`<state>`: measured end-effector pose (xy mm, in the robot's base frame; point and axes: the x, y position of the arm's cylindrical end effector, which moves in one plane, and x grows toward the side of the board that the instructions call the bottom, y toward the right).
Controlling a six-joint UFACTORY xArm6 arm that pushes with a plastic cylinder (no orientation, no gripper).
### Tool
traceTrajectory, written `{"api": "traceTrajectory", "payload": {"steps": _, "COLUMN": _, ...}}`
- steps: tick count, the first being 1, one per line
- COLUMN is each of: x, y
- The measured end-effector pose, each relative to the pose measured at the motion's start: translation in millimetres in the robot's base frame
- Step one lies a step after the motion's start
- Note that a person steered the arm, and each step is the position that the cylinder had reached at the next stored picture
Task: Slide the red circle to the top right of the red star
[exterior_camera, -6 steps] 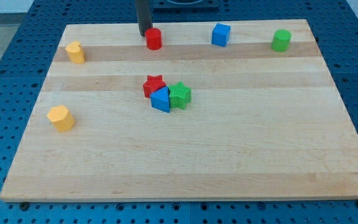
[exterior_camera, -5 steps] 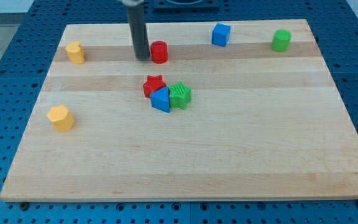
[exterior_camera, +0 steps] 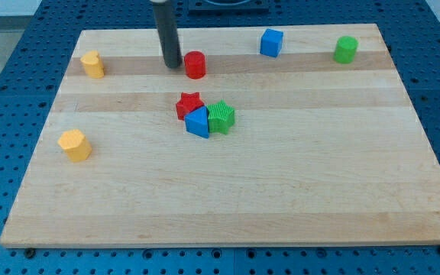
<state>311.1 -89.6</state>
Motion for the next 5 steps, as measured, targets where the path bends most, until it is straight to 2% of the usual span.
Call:
{"api": "traceTrajectory", "payload": {"steps": 2, "x": 3.8, "y": 6.6}}
{"api": "traceTrajectory", "payload": {"steps": 5, "x": -80.8, "y": -1.6}}
